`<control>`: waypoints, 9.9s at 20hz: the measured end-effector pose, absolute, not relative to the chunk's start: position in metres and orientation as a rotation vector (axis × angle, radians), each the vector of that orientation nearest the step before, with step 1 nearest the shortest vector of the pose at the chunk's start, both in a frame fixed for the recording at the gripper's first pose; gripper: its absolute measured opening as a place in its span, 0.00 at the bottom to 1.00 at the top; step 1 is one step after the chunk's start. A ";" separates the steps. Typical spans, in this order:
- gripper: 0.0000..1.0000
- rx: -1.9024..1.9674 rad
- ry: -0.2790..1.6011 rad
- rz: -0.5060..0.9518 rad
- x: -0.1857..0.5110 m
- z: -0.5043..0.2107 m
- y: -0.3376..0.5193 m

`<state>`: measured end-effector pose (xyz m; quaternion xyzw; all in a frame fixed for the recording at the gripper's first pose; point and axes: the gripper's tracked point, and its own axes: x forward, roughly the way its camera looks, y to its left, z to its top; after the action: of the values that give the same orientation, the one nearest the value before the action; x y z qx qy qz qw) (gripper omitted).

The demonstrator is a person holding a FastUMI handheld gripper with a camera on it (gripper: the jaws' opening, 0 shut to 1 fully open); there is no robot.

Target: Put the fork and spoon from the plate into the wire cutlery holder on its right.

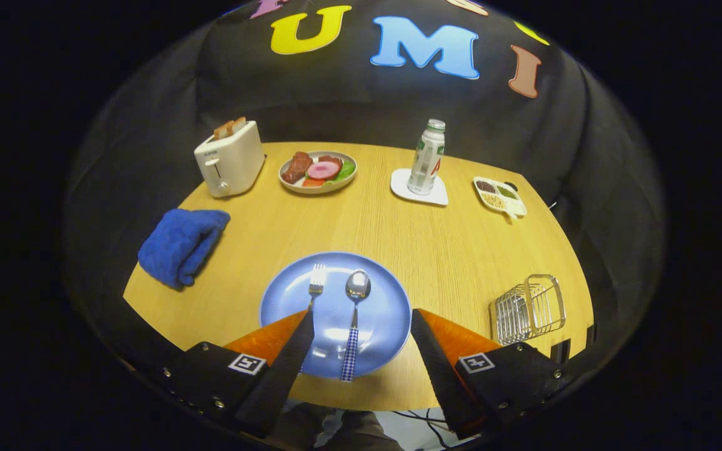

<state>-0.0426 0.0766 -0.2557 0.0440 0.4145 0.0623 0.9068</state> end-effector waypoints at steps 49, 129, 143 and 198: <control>0.02 -0.191 1.545 0.263 -0.113 -0.234 -0.098; 0.98 0.041 1.186 0.243 -0.082 -0.225 0.102; 0.95 0.096 1.267 0.211 -0.053 -0.309 0.143; 0.06 -0.146 1.728 0.230 -0.160 -0.232 -0.161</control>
<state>-0.1600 -0.1609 -0.2319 -0.0640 0.7578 0.1008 0.6414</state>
